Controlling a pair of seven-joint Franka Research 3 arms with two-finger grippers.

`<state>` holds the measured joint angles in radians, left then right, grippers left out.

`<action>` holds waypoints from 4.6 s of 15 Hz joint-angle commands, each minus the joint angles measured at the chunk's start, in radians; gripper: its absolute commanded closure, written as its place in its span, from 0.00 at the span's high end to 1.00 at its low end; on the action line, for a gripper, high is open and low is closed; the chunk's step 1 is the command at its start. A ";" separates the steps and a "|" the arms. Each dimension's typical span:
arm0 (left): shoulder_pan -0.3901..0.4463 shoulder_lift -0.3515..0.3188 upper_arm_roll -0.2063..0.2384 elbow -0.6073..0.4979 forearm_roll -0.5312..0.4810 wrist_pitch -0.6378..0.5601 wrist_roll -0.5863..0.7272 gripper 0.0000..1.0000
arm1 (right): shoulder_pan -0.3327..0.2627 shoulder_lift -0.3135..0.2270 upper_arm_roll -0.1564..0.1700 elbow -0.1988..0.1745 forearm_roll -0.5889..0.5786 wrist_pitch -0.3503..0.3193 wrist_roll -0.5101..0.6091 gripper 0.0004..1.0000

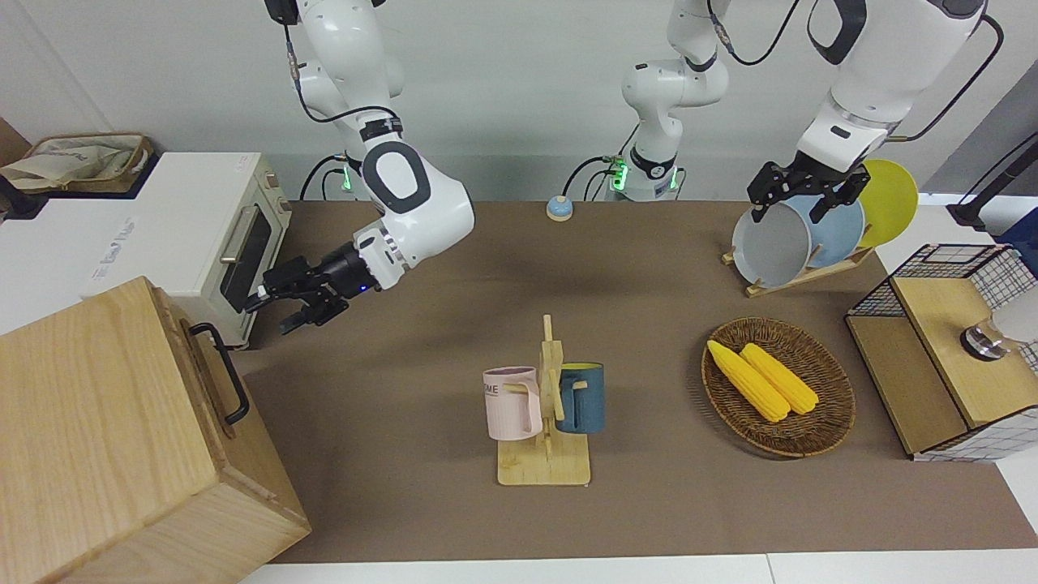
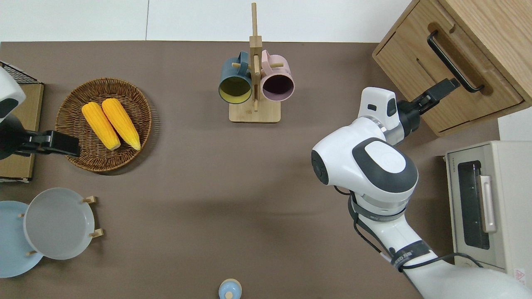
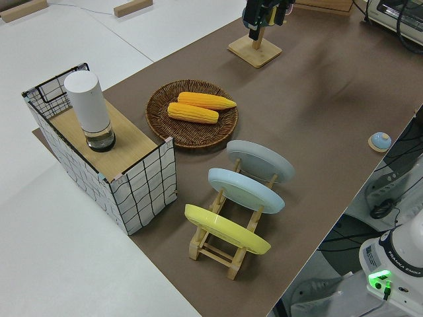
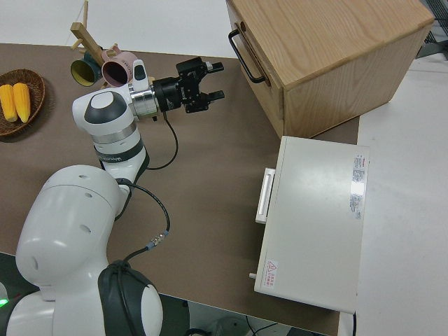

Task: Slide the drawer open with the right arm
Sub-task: 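Raise the right arm and reach the right gripper toward the drawer handle, then close the right gripper on the black drawer handle, then pull the handle toward the robot with the right gripper, sliding the drawer out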

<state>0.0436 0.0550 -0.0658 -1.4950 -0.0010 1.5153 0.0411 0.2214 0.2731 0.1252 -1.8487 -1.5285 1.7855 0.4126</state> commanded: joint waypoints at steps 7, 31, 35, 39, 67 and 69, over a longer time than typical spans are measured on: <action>-0.005 -0.004 0.000 0.009 0.018 -0.018 -0.010 0.99 | -0.014 0.035 -0.068 -0.021 -0.240 0.092 0.137 0.99; -0.005 -0.004 0.000 0.010 0.018 -0.018 -0.010 0.99 | 0.018 0.120 -0.159 0.109 -0.302 0.230 0.138 0.27; -0.005 -0.004 0.000 0.010 0.018 -0.018 -0.010 0.99 | 0.036 0.121 -0.164 0.109 -0.303 0.223 0.137 0.00; -0.005 -0.004 0.000 0.010 0.018 -0.018 -0.010 0.99 | 0.055 0.120 -0.164 0.106 -0.289 0.206 0.121 0.00; -0.007 -0.003 0.000 0.010 0.018 -0.018 -0.010 0.99 | 0.357 0.118 -0.102 0.109 0.011 -0.294 0.072 0.00; -0.007 -0.004 0.000 0.009 0.018 -0.018 -0.010 0.99 | 0.381 0.118 -0.096 0.111 0.030 -0.307 0.074 0.00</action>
<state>0.0436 0.0550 -0.0658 -1.4950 -0.0010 1.5153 0.0411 0.5672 0.3941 0.0220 -1.7691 -1.5243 1.5408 0.5516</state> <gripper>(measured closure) 0.004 0.815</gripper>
